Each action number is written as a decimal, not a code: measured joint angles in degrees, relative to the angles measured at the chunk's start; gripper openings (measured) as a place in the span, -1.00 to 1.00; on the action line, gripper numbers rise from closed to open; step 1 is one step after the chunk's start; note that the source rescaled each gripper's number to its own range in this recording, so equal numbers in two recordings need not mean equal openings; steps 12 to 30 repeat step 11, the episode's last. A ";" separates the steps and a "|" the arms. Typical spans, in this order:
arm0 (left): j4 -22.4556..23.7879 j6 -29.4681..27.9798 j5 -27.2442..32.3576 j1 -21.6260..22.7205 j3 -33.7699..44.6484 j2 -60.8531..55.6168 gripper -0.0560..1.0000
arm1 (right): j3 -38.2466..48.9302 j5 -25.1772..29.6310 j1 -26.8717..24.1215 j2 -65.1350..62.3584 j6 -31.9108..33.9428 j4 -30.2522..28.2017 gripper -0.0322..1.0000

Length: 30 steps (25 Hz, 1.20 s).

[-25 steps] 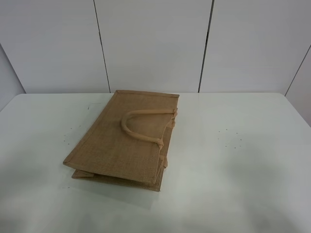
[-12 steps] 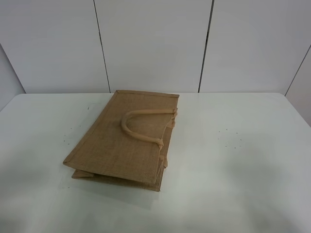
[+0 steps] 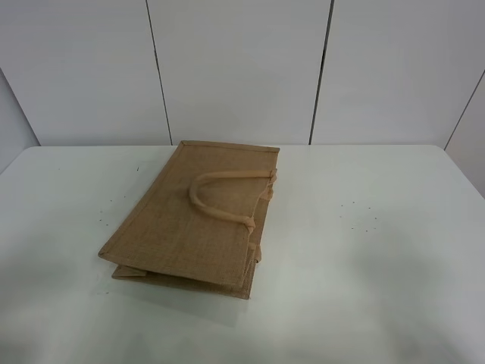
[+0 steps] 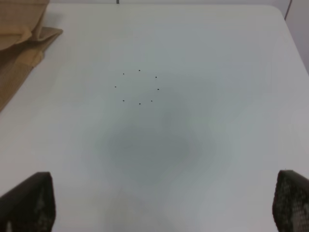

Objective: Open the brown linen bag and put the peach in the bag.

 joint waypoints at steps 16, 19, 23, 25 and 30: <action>-0.18 0.00 0.00 0.00 0.00 0.00 0.90 | 0.00 0.00 0.00 0.00 0.00 0.00 1.00; -0.18 0.00 0.00 0.00 0.00 0.00 0.90 | 0.00 0.00 0.00 0.00 0.00 0.00 1.00; -0.18 0.00 0.00 0.00 0.00 0.00 0.90 | 0.00 0.00 0.00 0.00 0.00 0.00 1.00; -0.18 0.00 0.00 0.00 0.00 0.00 0.90 | 0.00 0.00 0.00 0.00 0.00 0.00 1.00; -0.18 0.00 0.00 0.00 0.00 0.00 0.90 | 0.00 0.00 0.00 0.00 0.00 0.00 1.00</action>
